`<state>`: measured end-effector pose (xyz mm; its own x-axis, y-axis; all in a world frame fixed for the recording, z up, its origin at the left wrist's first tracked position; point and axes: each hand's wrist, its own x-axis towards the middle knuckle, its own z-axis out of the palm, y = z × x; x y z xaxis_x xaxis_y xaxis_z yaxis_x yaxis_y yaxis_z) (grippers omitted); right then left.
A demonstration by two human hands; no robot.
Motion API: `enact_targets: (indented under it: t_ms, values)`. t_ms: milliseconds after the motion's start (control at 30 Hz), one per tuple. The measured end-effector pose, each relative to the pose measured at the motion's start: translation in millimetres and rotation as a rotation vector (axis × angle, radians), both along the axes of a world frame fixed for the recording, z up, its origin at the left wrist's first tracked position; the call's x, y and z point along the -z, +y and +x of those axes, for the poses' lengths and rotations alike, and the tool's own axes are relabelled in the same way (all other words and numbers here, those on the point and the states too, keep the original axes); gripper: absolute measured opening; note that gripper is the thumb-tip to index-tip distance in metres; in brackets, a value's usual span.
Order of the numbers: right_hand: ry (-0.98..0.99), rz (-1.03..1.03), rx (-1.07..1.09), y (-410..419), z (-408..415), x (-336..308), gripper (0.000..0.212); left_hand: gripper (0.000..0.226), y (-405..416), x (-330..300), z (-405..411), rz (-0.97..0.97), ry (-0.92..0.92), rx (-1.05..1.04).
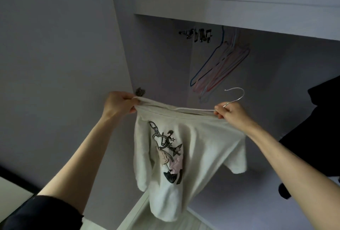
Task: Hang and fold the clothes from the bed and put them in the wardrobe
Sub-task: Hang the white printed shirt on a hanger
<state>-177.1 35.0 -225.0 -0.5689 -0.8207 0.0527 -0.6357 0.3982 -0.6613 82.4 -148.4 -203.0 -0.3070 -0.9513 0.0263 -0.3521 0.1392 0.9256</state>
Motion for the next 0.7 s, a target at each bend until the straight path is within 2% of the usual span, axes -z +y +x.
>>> enact_targets:
  t_ms: [100, 167, 267, 433, 567, 700]
  values:
    - [0.188, 0.118, 0.047, 3.1, -0.4, -6.7, 0.040, 0.022, 0.5, -0.1, -7.3, -0.112, -0.092, 0.041]
    - [0.233, 0.176, 0.032, 2.3, 2.4, -14.3, 0.037, 0.007, 7.1, -1.7, -13.6, -0.282, -0.288, 0.111]
    - [0.251, 0.195, -0.028, -1.2, 6.7, -28.2, 0.036, 0.016, 21.3, 0.1, -25.8, -0.410, -0.447, 0.214]
    - [0.243, 0.139, -0.079, -2.1, 8.0, -45.0, 0.035, 0.004, 44.5, 0.3, -42.8, -0.376, -0.446, 0.273]
    - [0.304, 0.138, -0.136, -1.4, 16.5, -41.5, 0.035, 0.022, 60.0, -9.9, -57.5, -0.389, -0.354, 0.307]
    - [0.195, 0.067, -0.120, 0.2, 12.3, -41.8, 0.036, 0.012, 58.7, -7.8, -59.8, -0.344, -0.454, 0.580]
